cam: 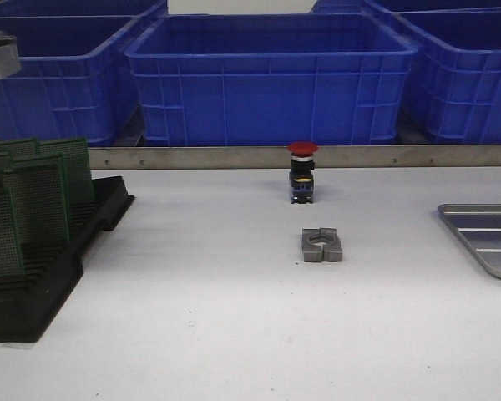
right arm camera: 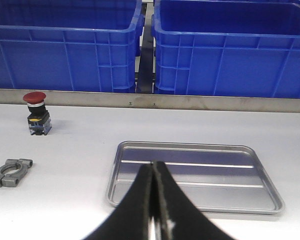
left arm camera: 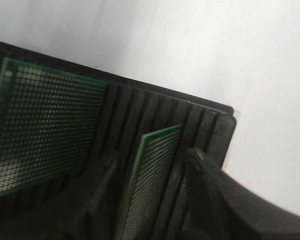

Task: Place circuit board on tray
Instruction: 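Reach the left gripper into the black rack and grasp a green circuit board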

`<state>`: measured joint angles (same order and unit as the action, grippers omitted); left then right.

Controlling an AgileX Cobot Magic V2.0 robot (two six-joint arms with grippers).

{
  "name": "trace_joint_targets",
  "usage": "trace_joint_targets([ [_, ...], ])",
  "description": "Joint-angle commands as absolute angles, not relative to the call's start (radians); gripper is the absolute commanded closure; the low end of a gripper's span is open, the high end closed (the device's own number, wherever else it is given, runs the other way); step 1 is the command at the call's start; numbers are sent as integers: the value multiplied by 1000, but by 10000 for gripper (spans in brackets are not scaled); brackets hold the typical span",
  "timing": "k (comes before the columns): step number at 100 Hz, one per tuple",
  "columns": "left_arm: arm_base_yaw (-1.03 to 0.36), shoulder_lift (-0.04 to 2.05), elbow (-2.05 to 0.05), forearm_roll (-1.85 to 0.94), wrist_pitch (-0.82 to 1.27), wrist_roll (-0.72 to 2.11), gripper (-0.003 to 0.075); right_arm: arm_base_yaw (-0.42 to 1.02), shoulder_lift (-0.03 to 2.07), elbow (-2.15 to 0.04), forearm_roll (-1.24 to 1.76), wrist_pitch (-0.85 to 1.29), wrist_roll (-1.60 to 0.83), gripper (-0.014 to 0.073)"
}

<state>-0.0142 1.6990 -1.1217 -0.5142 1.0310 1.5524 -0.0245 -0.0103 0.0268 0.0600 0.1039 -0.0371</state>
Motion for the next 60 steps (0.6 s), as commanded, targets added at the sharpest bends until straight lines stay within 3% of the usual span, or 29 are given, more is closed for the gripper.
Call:
trace_joint_targets([
  [1, -12, 1664, -1147, -559, 1075, 1556, 540, -25, -32, 26, 60, 34, -45, 654],
  [15, -12, 1664, -1162, -559, 1123, 1556, 743, -25, -32, 26, 60, 34, -45, 654],
  [37, -12, 1664, -1287, -575, 1285, 1556, 740, -25, -32, 26, 60, 34, -45, 654],
  [60, -16, 1646, -1308, -762, 1285, 1542, 741, -25, -32, 26, 60, 34, -45, 654],
])
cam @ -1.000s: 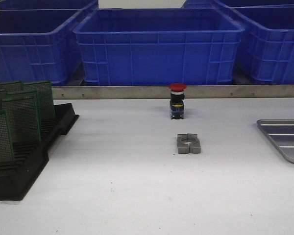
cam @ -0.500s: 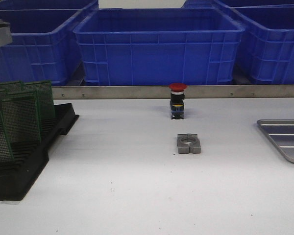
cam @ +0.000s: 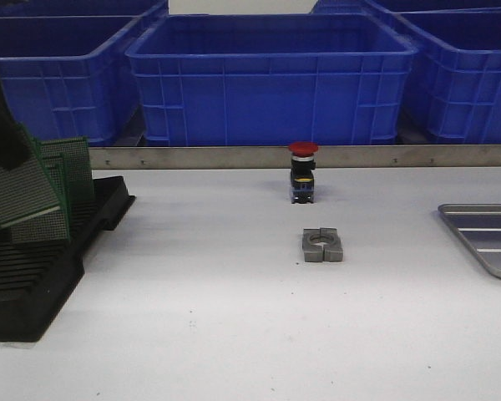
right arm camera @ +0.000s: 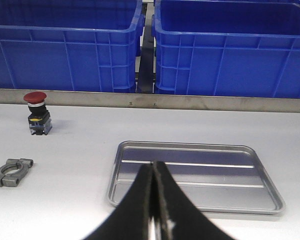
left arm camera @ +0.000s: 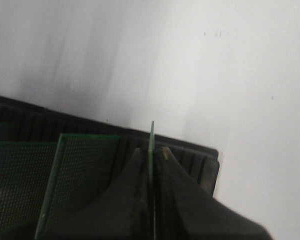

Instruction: Place circuit board on tray

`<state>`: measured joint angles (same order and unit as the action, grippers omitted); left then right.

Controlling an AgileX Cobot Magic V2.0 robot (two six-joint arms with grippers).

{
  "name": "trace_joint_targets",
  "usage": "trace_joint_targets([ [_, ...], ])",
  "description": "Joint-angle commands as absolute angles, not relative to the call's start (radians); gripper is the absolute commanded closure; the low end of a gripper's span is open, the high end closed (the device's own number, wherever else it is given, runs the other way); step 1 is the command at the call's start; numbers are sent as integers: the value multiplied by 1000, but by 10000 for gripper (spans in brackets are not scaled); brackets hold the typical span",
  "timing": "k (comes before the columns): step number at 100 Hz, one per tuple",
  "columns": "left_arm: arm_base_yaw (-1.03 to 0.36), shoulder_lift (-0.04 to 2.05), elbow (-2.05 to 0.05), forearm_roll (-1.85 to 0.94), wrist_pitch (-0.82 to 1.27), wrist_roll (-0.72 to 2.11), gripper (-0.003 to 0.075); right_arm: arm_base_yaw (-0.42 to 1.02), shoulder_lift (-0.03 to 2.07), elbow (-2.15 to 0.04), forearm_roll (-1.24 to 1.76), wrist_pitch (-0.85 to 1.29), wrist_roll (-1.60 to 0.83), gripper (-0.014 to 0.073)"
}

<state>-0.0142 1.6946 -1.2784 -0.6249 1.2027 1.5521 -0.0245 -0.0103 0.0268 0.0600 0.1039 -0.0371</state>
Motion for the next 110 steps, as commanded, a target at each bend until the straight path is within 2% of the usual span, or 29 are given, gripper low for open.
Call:
trace_joint_targets([
  [1, -19, 1646, -1308, -769, 1285, 1542, 741, -25, -32, 26, 60, 34, -45, 654],
  [15, -72, 1646, -1308, -872, 1285, 1542, 741, -25, -32, 26, 60, 34, -45, 654],
  [78, -419, 1646, -1308, -954, 1285, 1542, 741, -25, -32, 26, 24, 42, -47, 654],
  [110, -464, 1646, -1308, -968, 1285, 1542, 741, -25, -32, 16, 24, 24, -47, 654],
])
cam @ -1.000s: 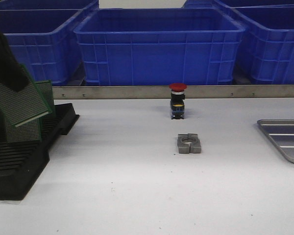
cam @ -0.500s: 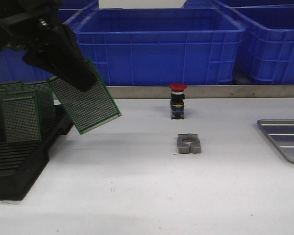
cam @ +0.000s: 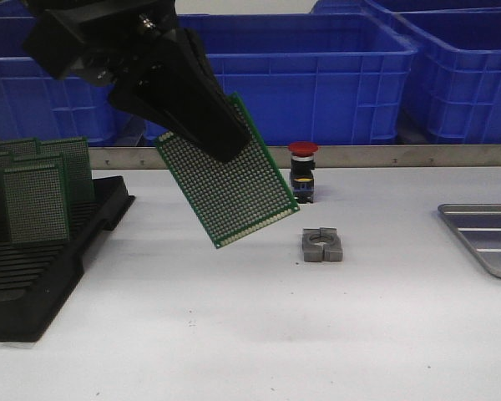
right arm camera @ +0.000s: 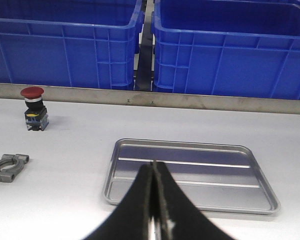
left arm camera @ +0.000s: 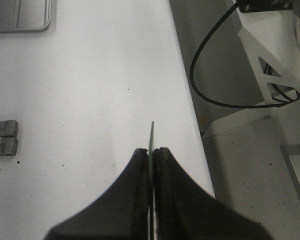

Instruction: Place circuit board on tray

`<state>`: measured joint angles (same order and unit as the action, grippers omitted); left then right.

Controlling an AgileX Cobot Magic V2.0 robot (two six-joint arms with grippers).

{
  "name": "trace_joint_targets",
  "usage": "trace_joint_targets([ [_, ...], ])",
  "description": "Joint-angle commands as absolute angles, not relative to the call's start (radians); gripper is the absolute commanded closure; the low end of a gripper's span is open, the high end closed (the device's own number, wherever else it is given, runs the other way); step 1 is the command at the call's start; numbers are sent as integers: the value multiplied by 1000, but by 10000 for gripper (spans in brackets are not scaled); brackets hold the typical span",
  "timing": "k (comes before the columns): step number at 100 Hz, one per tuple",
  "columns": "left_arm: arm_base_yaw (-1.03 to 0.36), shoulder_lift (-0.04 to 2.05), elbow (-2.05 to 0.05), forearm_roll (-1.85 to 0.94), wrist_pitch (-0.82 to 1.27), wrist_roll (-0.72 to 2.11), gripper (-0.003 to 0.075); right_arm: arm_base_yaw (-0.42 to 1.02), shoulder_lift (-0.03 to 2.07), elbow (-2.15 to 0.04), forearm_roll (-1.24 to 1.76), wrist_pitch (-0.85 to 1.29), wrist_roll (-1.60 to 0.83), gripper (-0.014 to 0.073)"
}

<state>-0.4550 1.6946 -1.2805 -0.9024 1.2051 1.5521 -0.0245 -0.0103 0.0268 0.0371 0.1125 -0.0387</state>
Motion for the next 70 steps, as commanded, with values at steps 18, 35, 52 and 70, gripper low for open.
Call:
trace_joint_targets([
  [18, -464, 1646, -1308, -968, 1285, 1542, 741, -25, -13, -112, 24, 211, -47, 654],
  [35, -464, 1646, -1308, -968, 1285, 1542, 741, -25, 99, -271, 24, 438, -47, 654],
  [52, -464, 1646, -1308, -968, 1285, 1542, 741, -25, 268, -405, 24, 635, -47, 654],
  [70, -464, 1646, -1308, -968, 1285, 1542, 741, -25, 470, -513, 33, 722, -47, 654],
])
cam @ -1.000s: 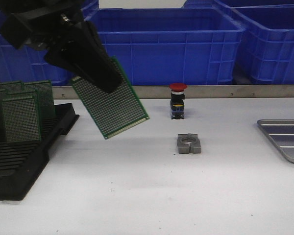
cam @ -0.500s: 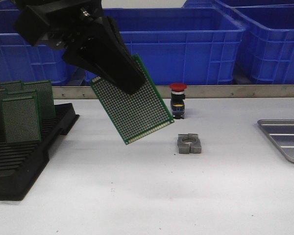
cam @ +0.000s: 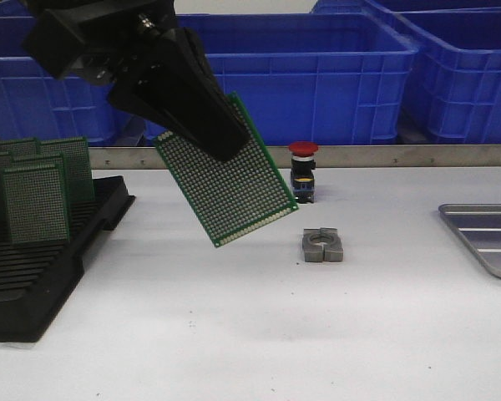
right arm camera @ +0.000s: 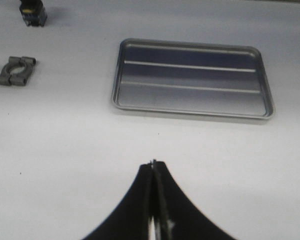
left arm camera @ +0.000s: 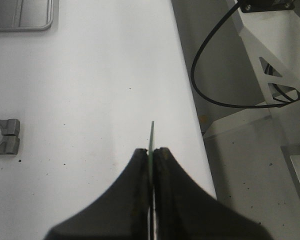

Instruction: Place circuit board on tray

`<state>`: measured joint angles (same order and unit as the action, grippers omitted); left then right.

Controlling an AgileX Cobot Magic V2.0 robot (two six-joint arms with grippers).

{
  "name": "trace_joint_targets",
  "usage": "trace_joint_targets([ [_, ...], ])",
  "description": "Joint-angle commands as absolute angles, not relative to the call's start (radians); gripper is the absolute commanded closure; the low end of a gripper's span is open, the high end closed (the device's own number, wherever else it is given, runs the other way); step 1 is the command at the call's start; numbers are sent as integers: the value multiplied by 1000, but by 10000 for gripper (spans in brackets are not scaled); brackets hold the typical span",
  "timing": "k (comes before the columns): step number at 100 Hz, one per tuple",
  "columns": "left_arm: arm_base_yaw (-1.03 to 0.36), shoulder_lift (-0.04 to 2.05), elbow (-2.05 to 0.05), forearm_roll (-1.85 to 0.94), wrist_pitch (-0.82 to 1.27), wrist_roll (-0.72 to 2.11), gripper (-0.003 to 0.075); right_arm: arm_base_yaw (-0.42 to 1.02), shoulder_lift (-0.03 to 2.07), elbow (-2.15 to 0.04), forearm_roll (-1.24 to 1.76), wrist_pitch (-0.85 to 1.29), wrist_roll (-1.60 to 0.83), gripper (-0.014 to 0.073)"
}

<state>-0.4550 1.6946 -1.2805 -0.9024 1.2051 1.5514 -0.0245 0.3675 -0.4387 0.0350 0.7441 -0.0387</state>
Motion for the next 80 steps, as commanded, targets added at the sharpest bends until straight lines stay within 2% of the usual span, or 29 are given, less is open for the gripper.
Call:
trace_joint_targets([
  [1, -464, 1646, -1308, -968, 1285, 1542, 741, -25, 477, -516, 36, 722, -47, 654],
  [8, -464, 1646, -1308, -968, 1285, 1542, 741, -25, 548, -545, 69, 720, -47, 640],
  [18, -464, 1646, -1308, -969, 1285, 1542, 741, -24, 641, -577, 176, 701, -64, 565],
  [25, -464, 1646, -1308, -969, 1285, 1542, 741, -24, 695, -596, 282, 691, -134, 463],
  [40, -464, 1646, -1308, -969, 1285, 1542, 741, -24, 791, -630, 589, 681, -409, 151],
  [45, -464, 1646, -1308, -970, 1285, 1542, 741, -24, 823, -637, 705, 681, -539, 102],
  [67, -464, 1646, -1308, -972, 1285, 1542, 741, 34, 961, -644, 1140, 724, -1302, 98],
  [80, -464, 1646, -1308, -972, 1285, 1542, 741, 122, 1055, -644, 1280, 770, -1608, 98],
])
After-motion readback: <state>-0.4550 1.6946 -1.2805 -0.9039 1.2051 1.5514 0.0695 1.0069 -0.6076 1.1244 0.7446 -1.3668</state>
